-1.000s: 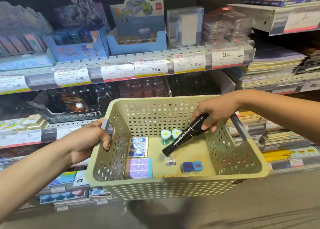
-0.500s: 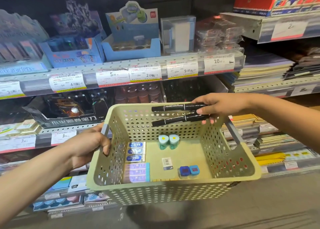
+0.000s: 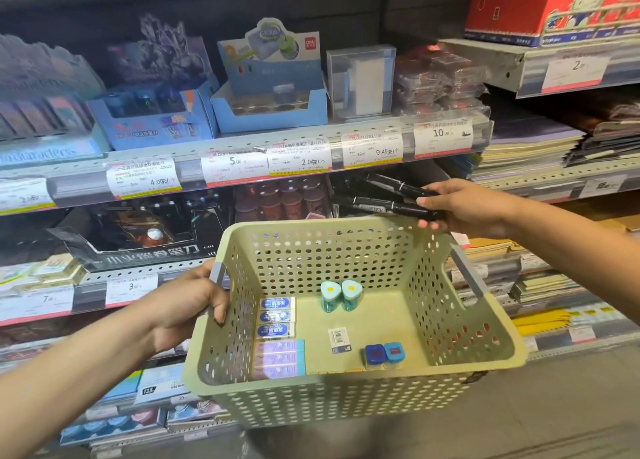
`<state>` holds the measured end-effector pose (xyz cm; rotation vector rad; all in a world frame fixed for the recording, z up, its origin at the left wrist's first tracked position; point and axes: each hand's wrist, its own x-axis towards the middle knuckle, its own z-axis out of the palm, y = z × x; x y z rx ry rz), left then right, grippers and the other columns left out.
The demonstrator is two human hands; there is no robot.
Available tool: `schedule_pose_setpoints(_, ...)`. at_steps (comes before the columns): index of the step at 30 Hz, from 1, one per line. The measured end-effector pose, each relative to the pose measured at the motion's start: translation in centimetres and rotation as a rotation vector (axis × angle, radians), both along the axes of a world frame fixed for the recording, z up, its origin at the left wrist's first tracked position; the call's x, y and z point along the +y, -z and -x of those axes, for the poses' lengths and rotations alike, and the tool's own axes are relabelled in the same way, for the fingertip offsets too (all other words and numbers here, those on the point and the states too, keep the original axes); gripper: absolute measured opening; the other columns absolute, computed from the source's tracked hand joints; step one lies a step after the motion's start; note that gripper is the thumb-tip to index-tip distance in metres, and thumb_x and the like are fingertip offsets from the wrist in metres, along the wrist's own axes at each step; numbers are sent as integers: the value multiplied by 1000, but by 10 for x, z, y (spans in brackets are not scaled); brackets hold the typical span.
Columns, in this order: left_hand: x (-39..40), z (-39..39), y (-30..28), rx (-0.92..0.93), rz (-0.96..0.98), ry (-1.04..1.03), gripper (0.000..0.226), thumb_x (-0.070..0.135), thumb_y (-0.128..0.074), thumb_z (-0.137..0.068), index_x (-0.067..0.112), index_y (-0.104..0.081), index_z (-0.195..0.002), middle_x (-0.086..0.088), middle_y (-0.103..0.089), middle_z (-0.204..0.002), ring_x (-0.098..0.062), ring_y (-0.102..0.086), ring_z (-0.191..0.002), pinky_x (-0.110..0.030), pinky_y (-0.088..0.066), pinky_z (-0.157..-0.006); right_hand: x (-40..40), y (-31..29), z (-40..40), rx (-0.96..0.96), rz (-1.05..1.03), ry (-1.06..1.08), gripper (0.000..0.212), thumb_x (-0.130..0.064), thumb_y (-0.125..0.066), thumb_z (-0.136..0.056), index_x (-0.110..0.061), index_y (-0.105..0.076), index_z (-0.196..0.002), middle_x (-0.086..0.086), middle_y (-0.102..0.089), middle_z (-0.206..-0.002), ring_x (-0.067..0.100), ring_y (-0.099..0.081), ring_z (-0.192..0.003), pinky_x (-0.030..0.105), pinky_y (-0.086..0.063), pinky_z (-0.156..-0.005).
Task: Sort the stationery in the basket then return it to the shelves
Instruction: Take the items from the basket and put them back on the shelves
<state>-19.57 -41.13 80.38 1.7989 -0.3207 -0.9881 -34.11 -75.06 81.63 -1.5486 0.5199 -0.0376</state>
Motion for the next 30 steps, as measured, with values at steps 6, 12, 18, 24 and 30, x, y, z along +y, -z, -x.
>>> schedule_pose_setpoints(6, 4, -4, -1, -4, -17, 29, 78, -11, -41, -38, 0, -49, -116, -21, -60, -75, -26, -60, -51, -28, -49, -49, 2, 5, -18, -83, -106, 307, 24, 0, -43, -97, 4, -44, -120, 20, -53, -116, 18, -60, -80, 19, -58, -55)
schedule_pose_setpoints(12, 3, -3, -2, -6, -38, 37, 78, -10, -42, -38, 2, -50, -115, -21, -60, -74, -27, -58, -53, -30, -47, -53, -3, 11, -45, -84, -81, 458, 48, -2, -47, -95, 4, -30, -140, 16, -35, -142, 23, -55, -99, 22, -59, -60)
schedule_pose_setpoints(18, -10, 7, -5, 19, -10, 25, 63, -11, -41, -38, 11, -59, -94, -20, -64, -68, -27, -59, -51, -29, -47, -53, -16, 16, -70, -46, -75, 476, 41, 1, -43, -96, -1, -40, -137, 11, -38, -146, 21, -55, -103, 28, -53, -87)
schedule_pose_setpoints(24, -21, 18, -6, 67, 16, -21, 64, -13, -39, -38, 10, -58, -95, -21, -63, -63, -26, -58, -43, -26, -46, -40, -26, 23, -85, 36, 6, 457, 38, 1, -40, -96, 6, -41, -134, 19, -45, -140, 15, -51, -95, 25, -38, -107)
schedule_pose_setpoints(30, -29, 23, -7, 109, 39, -54, 70, -14, -38, -39, 8, -55, -103, -24, -62, -64, -28, -58, -43, -27, -47, -40, -38, 24, -101, 29, -120, 364, 40, 4, -34, -98, 0, -35, -138, 15, -35, -146, 31, -37, -133, 33, -33, -111)
